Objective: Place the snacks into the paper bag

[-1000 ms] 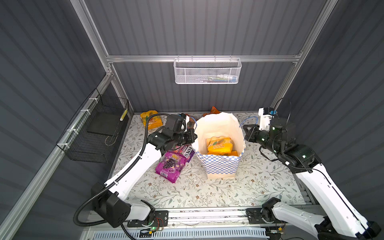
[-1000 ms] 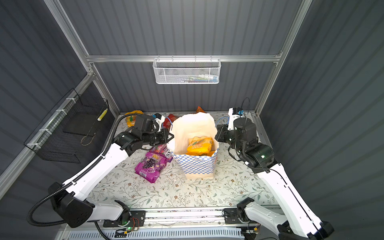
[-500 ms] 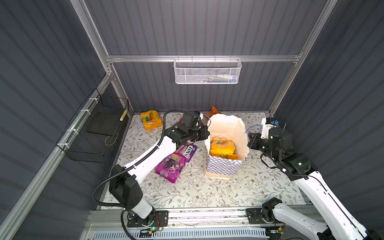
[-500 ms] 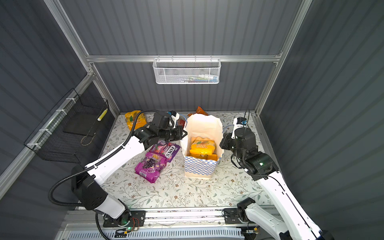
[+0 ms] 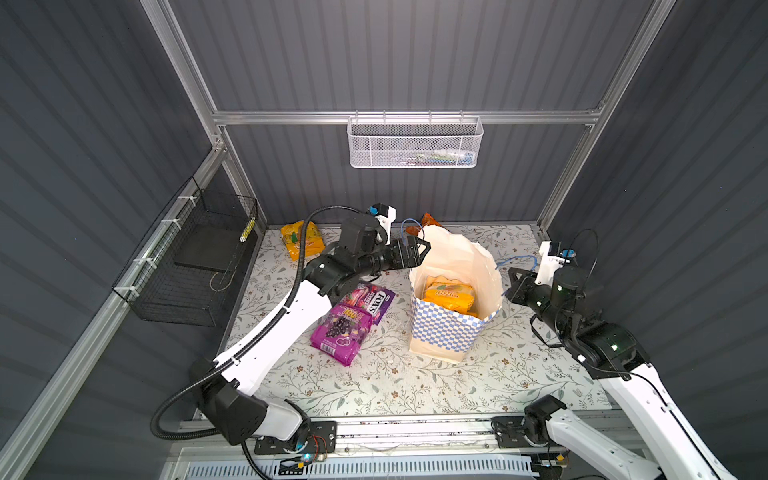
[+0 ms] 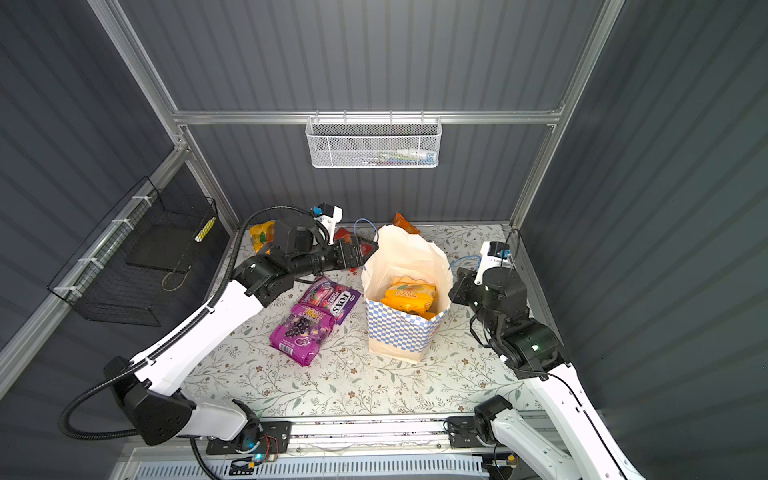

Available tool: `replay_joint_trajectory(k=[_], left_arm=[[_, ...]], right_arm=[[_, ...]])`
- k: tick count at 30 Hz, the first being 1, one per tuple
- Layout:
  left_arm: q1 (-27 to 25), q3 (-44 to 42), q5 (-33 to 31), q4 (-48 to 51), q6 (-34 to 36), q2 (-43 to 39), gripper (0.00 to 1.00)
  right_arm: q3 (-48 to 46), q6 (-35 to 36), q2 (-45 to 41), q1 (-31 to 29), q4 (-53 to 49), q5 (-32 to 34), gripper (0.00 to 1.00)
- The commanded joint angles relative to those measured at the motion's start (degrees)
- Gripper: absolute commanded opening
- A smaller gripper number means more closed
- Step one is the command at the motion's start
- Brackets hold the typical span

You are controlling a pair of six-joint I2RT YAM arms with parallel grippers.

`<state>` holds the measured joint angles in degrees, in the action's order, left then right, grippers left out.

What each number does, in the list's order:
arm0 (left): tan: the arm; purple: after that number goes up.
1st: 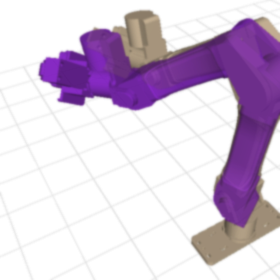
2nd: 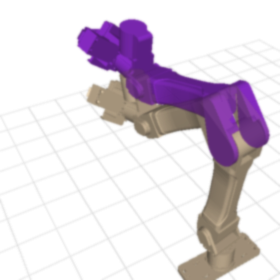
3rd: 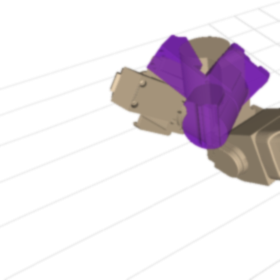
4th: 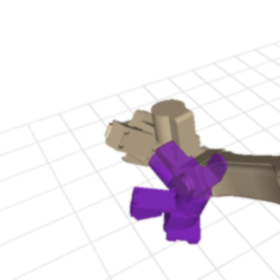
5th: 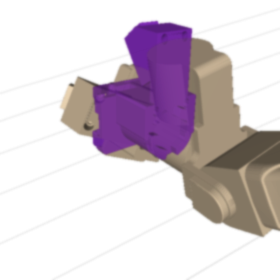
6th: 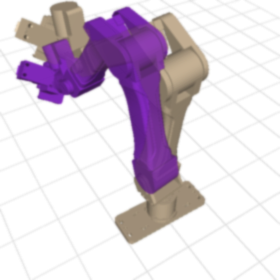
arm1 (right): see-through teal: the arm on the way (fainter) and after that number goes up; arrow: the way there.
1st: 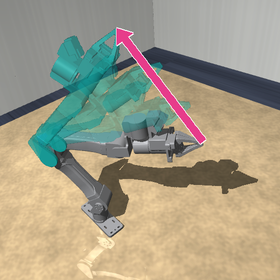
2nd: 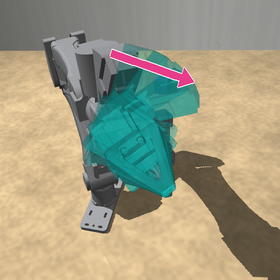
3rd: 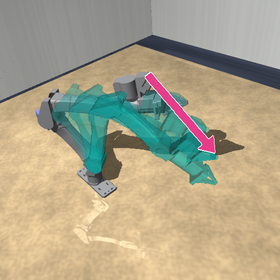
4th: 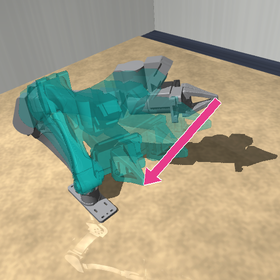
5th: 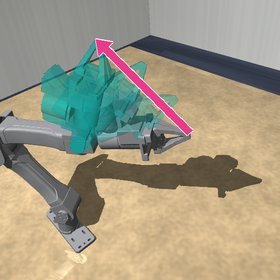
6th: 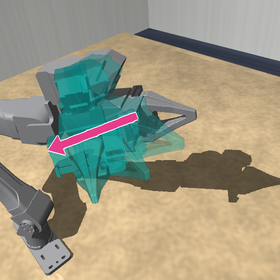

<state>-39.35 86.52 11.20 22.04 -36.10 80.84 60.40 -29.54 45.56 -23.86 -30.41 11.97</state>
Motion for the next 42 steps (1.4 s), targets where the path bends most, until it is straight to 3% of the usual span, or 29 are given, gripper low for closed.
replay_joint_trajectory(k=[1,6,10,15,24,29,34,40,42], left_arm=[[-0.11,-0.78,0.92,-0.45,2.07,-1.94,1.0],[-0.11,-0.63,2.85,0.34,2.94,-4.15,1.0],[-0.1,-0.68,0.8,2.44,4.15,-7.89,1.0],[-0.1,-3.15,-10.67,11.07,4.77,-15.69,1.0],[-0.1,-21.18,-26.81,21.77,-1.39,-34.77,1.0],[0.04,-31.16,-30.84,28.79,-7.86,-36.48,1.0],[1.73,-39.9,-25.32,25.77,-12.1,-32.36,1.0],[16.65,-48.72,-11.78,20.45,-13.7,-31.7,1.0],[19.26,-50.3,-10.47,19.95,-14.38,-32.17,1.0]], right_arm=[[0.07,0.2,-0.17,0.55,3.86,1.14,0.0],[-0.11,0.36,-0.03,0.49,3.93,0.87,0.0],[-0.2,0.31,-0.03,0.57,3.96,0.8,0.0],[-0.42,0.42,-0.2,0.58,3.91,1.03,0.0],[-1.51,0.89,-0.27,0.61,3.63,0.55,0.0],[-4.3,0.29,-2.29,0.7,5.63,-2.79,0.0],[-8.36,0.16,-2.96,0.7,6.73,-4.04,0.0],[-9.77,0.6,-1.67,0.65,7.7,-4.67,0.0],[-9.95,0.6,-1.23,0.65,7.86,-5.09,0.0]])
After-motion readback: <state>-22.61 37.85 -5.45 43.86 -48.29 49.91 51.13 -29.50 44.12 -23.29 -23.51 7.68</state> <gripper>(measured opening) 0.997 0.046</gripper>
